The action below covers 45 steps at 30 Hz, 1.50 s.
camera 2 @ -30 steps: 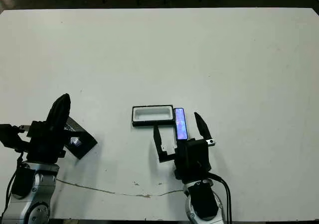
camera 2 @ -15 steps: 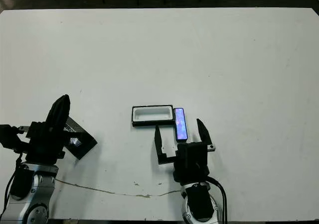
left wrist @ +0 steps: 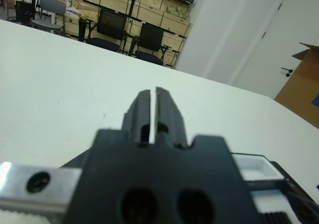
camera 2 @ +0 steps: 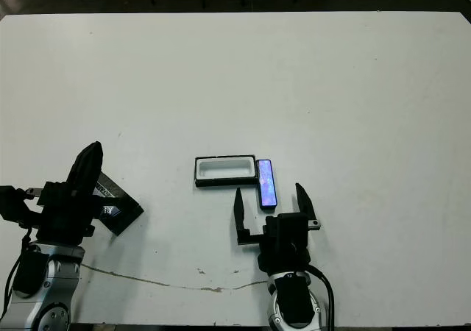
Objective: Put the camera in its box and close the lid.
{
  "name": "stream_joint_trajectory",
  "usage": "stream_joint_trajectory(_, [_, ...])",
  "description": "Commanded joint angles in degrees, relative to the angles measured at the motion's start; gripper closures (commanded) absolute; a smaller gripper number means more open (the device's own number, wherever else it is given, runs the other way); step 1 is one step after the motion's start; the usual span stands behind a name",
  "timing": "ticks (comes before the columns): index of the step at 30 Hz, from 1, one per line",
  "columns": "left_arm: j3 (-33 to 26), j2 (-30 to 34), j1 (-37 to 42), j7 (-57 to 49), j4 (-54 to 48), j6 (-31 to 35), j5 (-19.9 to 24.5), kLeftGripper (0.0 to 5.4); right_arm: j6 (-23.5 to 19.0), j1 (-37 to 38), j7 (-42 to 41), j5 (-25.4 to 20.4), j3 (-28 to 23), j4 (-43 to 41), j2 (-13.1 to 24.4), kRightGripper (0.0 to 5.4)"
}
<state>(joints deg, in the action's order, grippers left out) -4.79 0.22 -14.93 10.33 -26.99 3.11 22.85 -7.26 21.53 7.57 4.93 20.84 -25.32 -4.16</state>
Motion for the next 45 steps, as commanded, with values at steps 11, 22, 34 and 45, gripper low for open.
stream_joint_trajectory(11, [-0.31, 0.64, -0.89, -0.17, 0.40, 1.02, 0.06, 5.40, -5.04, 3.40, 1.60, 0.35, -0.57, 1.24, -0.95, 0.02])
stream_joint_trajectory(22, [-0.14, 0.61, -0.57, -0.58, -0.06, 1.73, 0.27, 5.40, -11.60, 3.05, 1.64, 0.58, 0.60, -3.12, -1.17, 1.77])
stream_joint_trajectory(34, [0.33, 0.12, -1.06, -0.67, -0.84, 1.89, 0.61, 5.40, -14.78, 1.55, -0.42, 3.79, 1.43, -4.10, 0.79, 3.94])
stream_joint_trajectory(45, [0.68, -0.11, -1.34, -1.33, -1.53, 2.18, 0.50, 5.40, -14.35, 1.83, -2.95, 1.14, -0.22, -4.56, 1.04, 4.88])
